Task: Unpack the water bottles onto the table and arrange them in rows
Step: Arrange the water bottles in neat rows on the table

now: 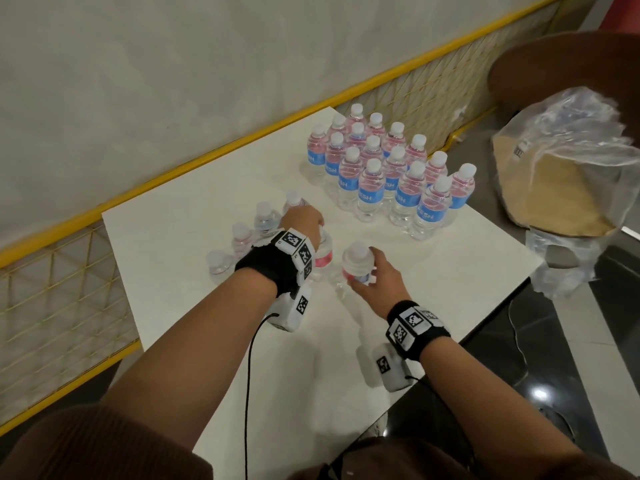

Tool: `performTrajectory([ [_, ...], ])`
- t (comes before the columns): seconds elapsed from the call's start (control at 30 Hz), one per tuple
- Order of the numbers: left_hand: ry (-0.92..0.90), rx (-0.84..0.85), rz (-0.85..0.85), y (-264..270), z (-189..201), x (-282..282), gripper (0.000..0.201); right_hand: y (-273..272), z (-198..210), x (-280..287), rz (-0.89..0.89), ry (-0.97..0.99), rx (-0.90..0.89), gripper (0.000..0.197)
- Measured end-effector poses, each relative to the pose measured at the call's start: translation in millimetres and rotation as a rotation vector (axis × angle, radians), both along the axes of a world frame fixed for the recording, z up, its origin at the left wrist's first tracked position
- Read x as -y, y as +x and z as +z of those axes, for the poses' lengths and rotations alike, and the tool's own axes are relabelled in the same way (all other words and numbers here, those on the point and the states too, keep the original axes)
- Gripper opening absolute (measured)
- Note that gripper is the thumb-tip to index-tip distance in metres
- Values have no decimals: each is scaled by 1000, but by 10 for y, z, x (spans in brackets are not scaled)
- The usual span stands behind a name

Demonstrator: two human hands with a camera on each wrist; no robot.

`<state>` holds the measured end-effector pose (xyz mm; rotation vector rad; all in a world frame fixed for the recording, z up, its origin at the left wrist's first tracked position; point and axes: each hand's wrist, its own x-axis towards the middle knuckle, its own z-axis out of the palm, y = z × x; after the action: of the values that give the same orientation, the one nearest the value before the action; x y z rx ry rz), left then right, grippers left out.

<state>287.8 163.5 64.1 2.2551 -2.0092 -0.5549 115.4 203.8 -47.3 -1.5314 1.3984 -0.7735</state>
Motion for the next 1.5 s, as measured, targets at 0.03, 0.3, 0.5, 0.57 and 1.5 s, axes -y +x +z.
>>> performTrajectory([
  [0.03, 2, -20, -7, -84, -2, 53, 34, -84, 9, 70, -20, 3, -2, 59],
  [0.3, 3, -108, -69, -672, -33, 551, 31, -659, 60, 434, -126, 12, -3, 62],
  [0.5, -41, -364, -44, -881, -249, 710, 37, -849, -53, 579, -127, -11, 2, 66],
  [0.57, -54, -476, -20, -921, -327, 695, 37, -843, -89, 623, -126, -9, -33, 71],
  [1.5, -80, -841, 170, -994, -1327, 719, 79, -861, -146, 751, -237, 34, 128, 76],
])
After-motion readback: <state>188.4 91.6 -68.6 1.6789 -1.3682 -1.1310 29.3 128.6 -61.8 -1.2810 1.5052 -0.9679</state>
